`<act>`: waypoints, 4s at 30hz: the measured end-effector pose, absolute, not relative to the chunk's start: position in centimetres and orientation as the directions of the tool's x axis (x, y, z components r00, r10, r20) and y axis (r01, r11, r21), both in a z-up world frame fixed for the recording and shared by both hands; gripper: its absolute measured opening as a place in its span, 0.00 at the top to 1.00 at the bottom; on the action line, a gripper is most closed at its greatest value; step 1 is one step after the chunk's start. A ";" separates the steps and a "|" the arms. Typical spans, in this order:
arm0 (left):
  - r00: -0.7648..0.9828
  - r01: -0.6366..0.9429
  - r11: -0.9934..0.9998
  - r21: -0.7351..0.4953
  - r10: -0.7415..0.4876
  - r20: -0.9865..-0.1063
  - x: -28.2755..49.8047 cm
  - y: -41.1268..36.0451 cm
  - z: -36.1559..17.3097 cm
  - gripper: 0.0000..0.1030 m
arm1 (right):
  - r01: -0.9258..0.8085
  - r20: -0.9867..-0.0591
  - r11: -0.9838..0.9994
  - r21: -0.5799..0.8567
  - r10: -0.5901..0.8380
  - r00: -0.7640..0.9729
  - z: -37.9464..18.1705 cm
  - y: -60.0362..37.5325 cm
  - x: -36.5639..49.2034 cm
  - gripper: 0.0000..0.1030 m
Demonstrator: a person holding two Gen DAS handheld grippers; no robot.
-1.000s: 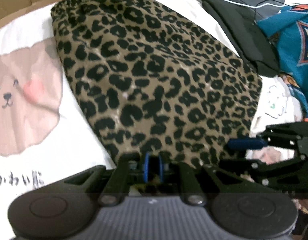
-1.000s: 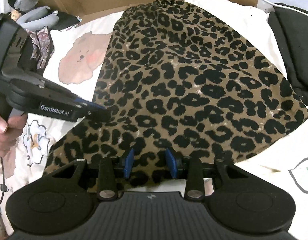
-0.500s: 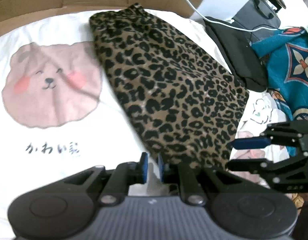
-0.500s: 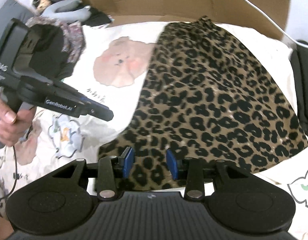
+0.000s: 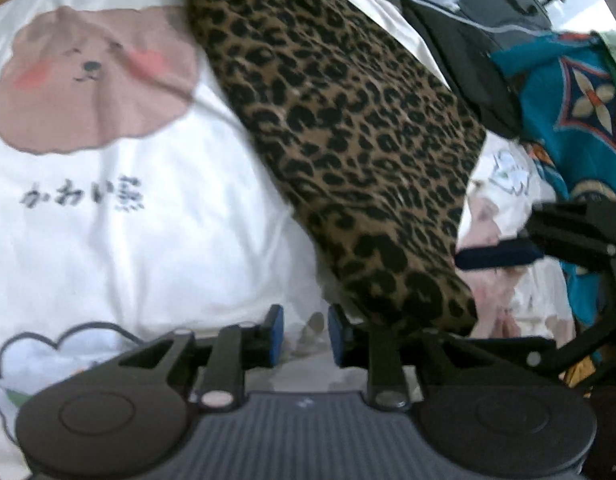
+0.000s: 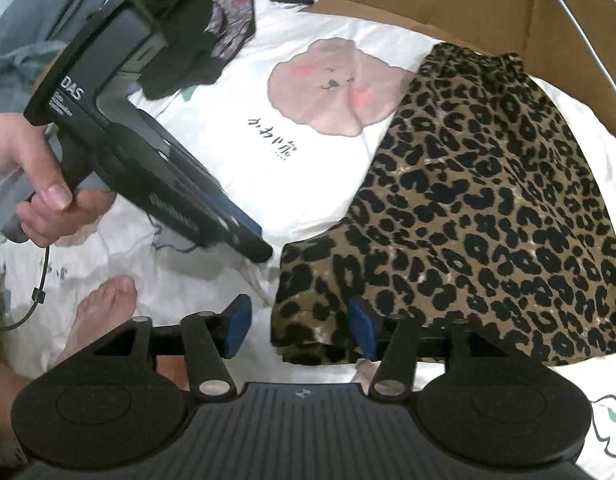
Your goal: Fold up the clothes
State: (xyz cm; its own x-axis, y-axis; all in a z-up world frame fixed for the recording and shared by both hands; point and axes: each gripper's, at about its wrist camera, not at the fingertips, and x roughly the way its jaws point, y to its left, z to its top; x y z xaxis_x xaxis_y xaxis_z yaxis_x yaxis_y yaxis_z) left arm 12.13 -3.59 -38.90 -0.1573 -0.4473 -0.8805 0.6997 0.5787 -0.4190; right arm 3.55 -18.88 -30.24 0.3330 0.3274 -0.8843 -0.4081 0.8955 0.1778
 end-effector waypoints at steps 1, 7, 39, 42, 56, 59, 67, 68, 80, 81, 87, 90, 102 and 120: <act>-0.164 0.699 0.576 -0.424 -0.448 -0.879 12.0 -3.8 -39.1 0.73 | -0.416 -0.885 0.893 0.174 0.327 0.332 -30.3 -18.7 3.5 0.39; -0.167 0.665 0.572 -0.480 -0.513 -0.842 12.3 -4.4 -38.5 0.71 | -0.449 -0.898 0.886 0.118 0.289 0.333 -31.3 -17.7 3.0 0.38; -0.192 0.518 0.671 -0.531 -0.514 -0.836 12.6 -6.1 -40.6 0.94 | -0.360 -0.819 0.929 0.089 0.274 0.504 -29.0 -22.1 4.2 0.86; -0.192 0.492 0.692 -0.528 -0.505 -0.841 12.8 -4.7 -40.7 0.97 | -0.352 -0.822 0.929 0.111 0.285 0.493 -29.0 -22.3 4.2 0.85; -0.170 0.456 0.692 -0.560 -0.550 -0.818 13.0 -3.3 -40.2 0.48 | -0.351 -0.845 0.925 0.149 0.303 0.441 -30.5 -21.8 3.6 0.63; -0.152 0.460 0.693 -0.555 -0.555 -0.818 13.1 -4.5 -40.7 0.49 | -0.350 -0.843 0.924 0.152 0.306 0.442 -30.5 -21.7 3.5 0.63; -0.170 0.448 0.703 -0.553 -0.540 -0.824 13.3 -4.8 -42.1 0.93 | -0.346 -0.830 0.920 0.183 0.334 0.448 -30.2 -22.0 3.4 0.63; -0.175 0.444 0.705 -0.553 -0.537 -0.825 13.3 -4.6 -42.1 0.94 | -0.347 -0.829 0.918 0.191 0.340 0.444 -30.1 -22.1 3.3 0.63; -0.192 0.451 0.724 -0.521 -0.491 -0.849 13.7 -1.2 -40.3 0.98 | -0.320 -0.821 0.909 0.267 0.388 0.419 -29.8 -23.9 2.4 0.62; -0.186 0.453 0.724 -0.520 -0.494 -0.849 13.9 -0.9 -39.9 0.98 | -0.316 -0.820 0.909 0.272 0.391 0.417 -29.9 -24.0 2.4 0.62; -0.152 0.435 0.716 -0.546 -0.539 -0.828 15.2 -0.2 -37.6 0.97 | -0.303 -0.821 0.909 0.285 0.395 0.413 -30.4 -24.1 2.5 0.62; -0.182 0.416 0.688 -0.594 -0.577 -0.796 15.4 -0.9 -37.2 0.91 | -0.302 -0.815 0.906 0.296 0.404 0.416 -30.7 -23.9 2.9 0.62; -0.234 0.256 0.668 -0.699 -0.659 -0.715 14.1 -2.5 -39.6 0.46 | -0.238 -0.826 0.935 0.261 0.344 0.446 -31.8 -26.6 3.8 0.62; -0.196 0.122 0.670 -0.732 -0.707 -0.679 12.3 -4.6 -43.0 0.90 | -0.084 -0.827 0.957 0.277 0.282 0.486 -33.2 -32.2 3.5 0.62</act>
